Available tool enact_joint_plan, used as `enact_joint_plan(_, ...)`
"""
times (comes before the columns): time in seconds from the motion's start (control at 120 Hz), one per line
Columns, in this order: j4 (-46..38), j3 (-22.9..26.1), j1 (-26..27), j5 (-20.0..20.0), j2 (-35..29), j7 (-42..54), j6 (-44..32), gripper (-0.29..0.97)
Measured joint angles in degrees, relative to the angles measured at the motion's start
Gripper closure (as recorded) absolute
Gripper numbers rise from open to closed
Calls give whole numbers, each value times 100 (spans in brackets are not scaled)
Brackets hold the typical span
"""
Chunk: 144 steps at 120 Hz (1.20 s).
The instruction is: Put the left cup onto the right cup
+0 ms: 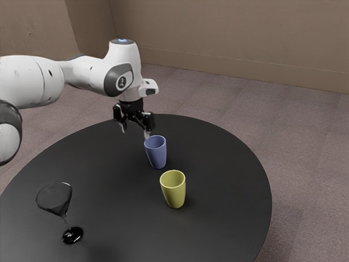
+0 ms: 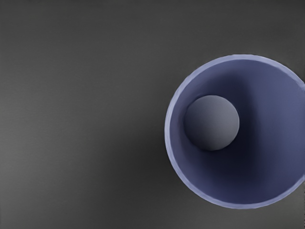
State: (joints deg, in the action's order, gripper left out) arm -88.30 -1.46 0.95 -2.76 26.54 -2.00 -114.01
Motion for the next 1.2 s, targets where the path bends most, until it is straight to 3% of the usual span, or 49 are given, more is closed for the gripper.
enact_joint_plan(0.692, 316, 0, -122, 320, 1009, -34, -939, 1)
enact_joint_plan(0.925, 325, -1, -52, 332, 994, -34, -993, 54)
enact_joint_plan(1.05, 323, 82, -3, 326, 982, -37, -1005, 67)
enact_joint_plan(1.2, 334, 101, -4, 302, 969, -46, -1011, 74)
